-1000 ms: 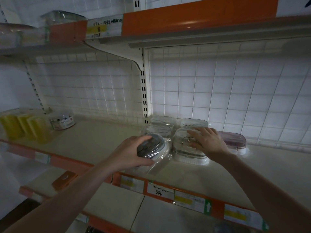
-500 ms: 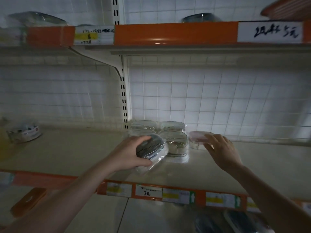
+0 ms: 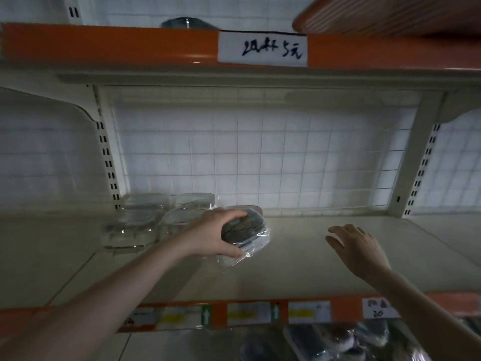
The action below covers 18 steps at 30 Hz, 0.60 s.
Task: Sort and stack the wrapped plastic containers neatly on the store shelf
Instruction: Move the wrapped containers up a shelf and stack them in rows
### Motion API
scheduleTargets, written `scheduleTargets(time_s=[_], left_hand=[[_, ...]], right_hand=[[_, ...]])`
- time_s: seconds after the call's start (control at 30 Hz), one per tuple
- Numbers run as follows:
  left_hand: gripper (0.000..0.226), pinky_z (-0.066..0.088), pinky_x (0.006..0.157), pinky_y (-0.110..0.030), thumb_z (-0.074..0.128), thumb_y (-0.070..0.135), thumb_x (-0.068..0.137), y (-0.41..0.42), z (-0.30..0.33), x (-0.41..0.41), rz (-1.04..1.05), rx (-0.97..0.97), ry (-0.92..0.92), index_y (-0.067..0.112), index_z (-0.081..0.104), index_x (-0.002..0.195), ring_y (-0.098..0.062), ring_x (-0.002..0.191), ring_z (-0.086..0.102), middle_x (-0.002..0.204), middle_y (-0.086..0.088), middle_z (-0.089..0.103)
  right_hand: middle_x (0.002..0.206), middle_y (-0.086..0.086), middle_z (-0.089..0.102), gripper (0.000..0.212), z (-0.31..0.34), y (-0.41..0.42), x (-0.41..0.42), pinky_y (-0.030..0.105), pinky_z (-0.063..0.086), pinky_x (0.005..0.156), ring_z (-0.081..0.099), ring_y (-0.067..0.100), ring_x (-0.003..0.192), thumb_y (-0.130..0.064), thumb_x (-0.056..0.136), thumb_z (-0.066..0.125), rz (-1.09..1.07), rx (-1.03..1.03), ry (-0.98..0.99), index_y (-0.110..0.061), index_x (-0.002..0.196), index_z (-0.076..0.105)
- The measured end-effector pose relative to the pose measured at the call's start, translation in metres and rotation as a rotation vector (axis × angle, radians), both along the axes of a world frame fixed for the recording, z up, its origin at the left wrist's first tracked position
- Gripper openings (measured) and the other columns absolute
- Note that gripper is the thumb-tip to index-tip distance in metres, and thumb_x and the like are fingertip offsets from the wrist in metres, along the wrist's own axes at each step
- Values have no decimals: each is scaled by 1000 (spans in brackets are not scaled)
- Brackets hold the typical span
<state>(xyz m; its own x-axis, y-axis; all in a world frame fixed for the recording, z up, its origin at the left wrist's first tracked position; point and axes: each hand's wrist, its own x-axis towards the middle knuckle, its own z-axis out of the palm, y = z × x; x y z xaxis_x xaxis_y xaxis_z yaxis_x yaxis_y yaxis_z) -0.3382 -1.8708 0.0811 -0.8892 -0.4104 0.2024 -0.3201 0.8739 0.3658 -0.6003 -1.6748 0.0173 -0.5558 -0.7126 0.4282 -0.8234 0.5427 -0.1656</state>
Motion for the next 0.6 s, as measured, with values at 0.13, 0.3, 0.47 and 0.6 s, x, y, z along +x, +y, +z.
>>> scheduleTargets(time_s=[0.13,0.3,0.47,0.6], left_hand=[[84,36,101,-26,81,42,68,16,-2,-72,-3,-12,-20,34,38,141,-11,122,44,134,7,46],[83,33,92,-20,79,43,71,27,-6,-143,6,-21,-94,34,36,141,-13,121,44,134,3,46],[83,37,95,-25,78,43,72,19,-15,-184,12,3,-179,34,34,142,-16,123,43,134,2,43],[85,38,103,-32,79,44,71,5,-25,-208,2,9,-213,34,34,143,-18,125,41,136,-1,42]], right_hand=[[115,6,61,35,0,24,-56,33,42,82,56,26,107,-37,94,50,35,27,-24,-19,122,60],[120,3,58,36,-2,39,-108,31,40,84,54,23,111,-39,95,46,51,75,-83,-22,125,57],[119,3,59,35,-8,34,-130,33,43,86,55,23,110,-40,95,48,87,71,-136,-23,124,58],[116,3,61,33,-18,30,-138,34,44,85,57,24,107,-39,93,51,89,45,-163,-23,120,60]])
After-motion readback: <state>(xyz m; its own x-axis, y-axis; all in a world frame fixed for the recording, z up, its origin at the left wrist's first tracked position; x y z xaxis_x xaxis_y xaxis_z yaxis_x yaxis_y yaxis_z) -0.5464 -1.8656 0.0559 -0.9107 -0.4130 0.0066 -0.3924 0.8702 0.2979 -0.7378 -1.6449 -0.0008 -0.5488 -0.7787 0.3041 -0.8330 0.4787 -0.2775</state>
